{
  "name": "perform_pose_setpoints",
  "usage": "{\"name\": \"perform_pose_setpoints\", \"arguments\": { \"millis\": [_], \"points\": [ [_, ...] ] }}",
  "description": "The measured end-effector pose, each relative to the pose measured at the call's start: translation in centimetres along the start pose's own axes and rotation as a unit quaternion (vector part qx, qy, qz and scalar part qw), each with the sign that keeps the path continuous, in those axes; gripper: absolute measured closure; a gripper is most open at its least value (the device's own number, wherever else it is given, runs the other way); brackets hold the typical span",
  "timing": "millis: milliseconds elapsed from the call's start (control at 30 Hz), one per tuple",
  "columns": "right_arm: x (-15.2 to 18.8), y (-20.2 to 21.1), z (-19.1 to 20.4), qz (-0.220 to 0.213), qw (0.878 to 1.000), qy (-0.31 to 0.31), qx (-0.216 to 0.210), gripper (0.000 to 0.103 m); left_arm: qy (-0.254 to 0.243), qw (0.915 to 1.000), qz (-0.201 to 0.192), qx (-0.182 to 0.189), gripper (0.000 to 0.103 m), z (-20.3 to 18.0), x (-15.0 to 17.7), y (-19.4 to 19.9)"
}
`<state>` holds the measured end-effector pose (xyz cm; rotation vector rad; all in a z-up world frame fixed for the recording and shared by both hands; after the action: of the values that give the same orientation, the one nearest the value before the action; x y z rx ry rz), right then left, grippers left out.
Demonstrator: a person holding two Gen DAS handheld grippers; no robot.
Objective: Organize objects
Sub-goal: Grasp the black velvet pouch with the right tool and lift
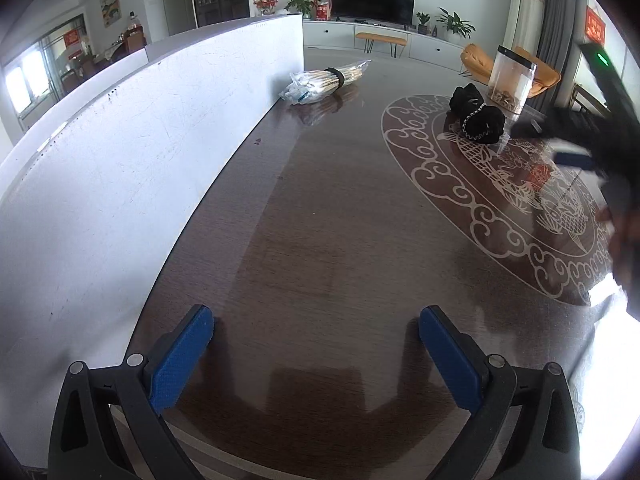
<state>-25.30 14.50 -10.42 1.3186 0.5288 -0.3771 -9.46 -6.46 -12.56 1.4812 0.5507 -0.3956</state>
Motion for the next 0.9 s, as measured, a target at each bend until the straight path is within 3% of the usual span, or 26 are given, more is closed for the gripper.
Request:
{"name": "perform_pose_setpoints", "arguments": {
  "millis": [133,300,333,367,467,500,633,900],
  "points": [
    [-3.8,-2.4,1.6,0.001,0.999,-0.039,-0.016,0.000,0.000,1.0000,0.000,0.000,0.000,0.0,0.0,0.0],
    [-5.5,-5.5,3.3,0.024,0.999,-0.024,0.028,0.000,0.000,1.0000,0.000,0.000,0.000,0.0,0.0,0.0],
    [-5.3,-6.1,3.5,0.033,0.998,-0.010,0.047,0.005,0.000,1.0000,0.000,0.000,0.000,0.0,0.0,0.0],
    [-5.1,-6.4,3.6,0.039,0.998,-0.001,0.057,0.019,0.000,1.0000,0.000,0.000,0.000,0.0,0.0,0.0],
    [-4.3,-6.2,3.7,0.032,0.995,0.037,0.083,0.050,0.000,1.0000,0.000,0.000,0.000,0.0,0.0,0.0],
    [-3.9,-5.8,3.6,0.026,0.996,0.041,0.078,0.053,0.000,1.0000,0.000,0.000,0.000,0.0,0.0,0.0],
    [-1.5,-3.8,2.8,0.015,0.995,0.054,0.077,0.054,0.000,1.0000,0.000,0.000,0.000,0.0,0.0,0.0],
    [6.8,2.9,-0.3,0.002,0.994,0.082,0.077,0.054,0.000,1.0000,0.000,0.000,0.000,0.0,0.0,0.0]
  ]
}}
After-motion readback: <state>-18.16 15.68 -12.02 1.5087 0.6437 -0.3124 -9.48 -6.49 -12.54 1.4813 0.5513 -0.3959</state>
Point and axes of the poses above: each gripper's, at about its wrist camera, not at the fingertips, and y roughly against the way its jaws point, z to its left, x to its underside, the point moved 10 cm from there along -y, roughly the way its jaws point
